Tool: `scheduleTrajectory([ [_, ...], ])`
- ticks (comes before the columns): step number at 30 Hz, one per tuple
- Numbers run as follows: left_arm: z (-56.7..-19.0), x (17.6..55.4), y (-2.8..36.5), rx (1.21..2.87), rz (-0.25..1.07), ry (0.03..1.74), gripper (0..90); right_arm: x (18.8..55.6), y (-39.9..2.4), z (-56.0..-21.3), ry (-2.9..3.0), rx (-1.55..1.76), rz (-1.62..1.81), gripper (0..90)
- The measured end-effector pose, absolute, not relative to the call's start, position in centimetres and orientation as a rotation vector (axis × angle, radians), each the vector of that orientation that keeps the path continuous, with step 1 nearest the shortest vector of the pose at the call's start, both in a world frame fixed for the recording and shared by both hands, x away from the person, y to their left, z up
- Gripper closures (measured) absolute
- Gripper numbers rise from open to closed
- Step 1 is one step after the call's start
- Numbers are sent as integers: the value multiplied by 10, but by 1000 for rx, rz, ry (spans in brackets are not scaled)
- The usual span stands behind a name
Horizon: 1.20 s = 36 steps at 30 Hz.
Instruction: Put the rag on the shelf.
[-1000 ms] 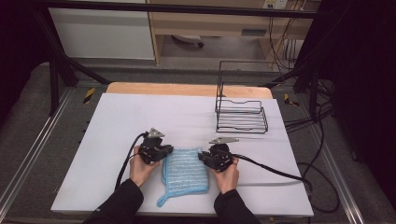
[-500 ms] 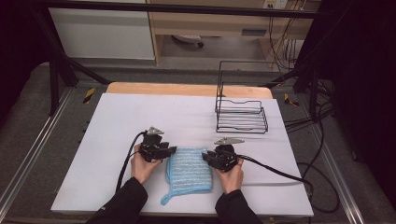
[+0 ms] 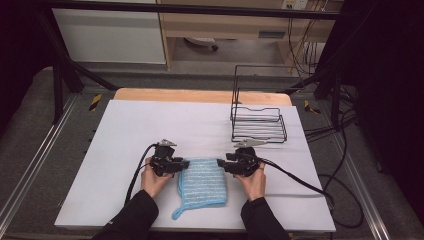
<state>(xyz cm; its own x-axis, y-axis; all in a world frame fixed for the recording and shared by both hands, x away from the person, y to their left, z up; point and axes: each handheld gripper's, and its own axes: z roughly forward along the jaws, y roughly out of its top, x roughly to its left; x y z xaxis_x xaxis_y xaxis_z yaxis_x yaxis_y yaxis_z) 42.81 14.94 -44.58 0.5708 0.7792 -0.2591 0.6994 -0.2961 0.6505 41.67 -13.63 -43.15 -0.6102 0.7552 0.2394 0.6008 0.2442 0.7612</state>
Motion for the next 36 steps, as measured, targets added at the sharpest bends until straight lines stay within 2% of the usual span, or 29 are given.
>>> scheduleTrajectory([
  [4, -446, 427, 148, 2057, 127, 1178, 685, 431, -133, -438, 2378, 1314, 1270, 528],
  [11, -445, 427, 148, 2056, 117, 1183, 757, 439, -130, -449, 2448, 1303, 1242, 665],
  [22, -446, 427, 149, 2050, 104, 1179, 780, 444, -130, -452, 2520, 1328, 1250, 784],
  [28, -445, 426, 148, 2041, 115, 1170, 792, 440, -130, -451, 2502, 1324, 1261, 820],
  [36, -432, 419, 153, 1973, 136, 1128, 795, 430, -135, -433, 2439, 1302, 1335, 826],
])
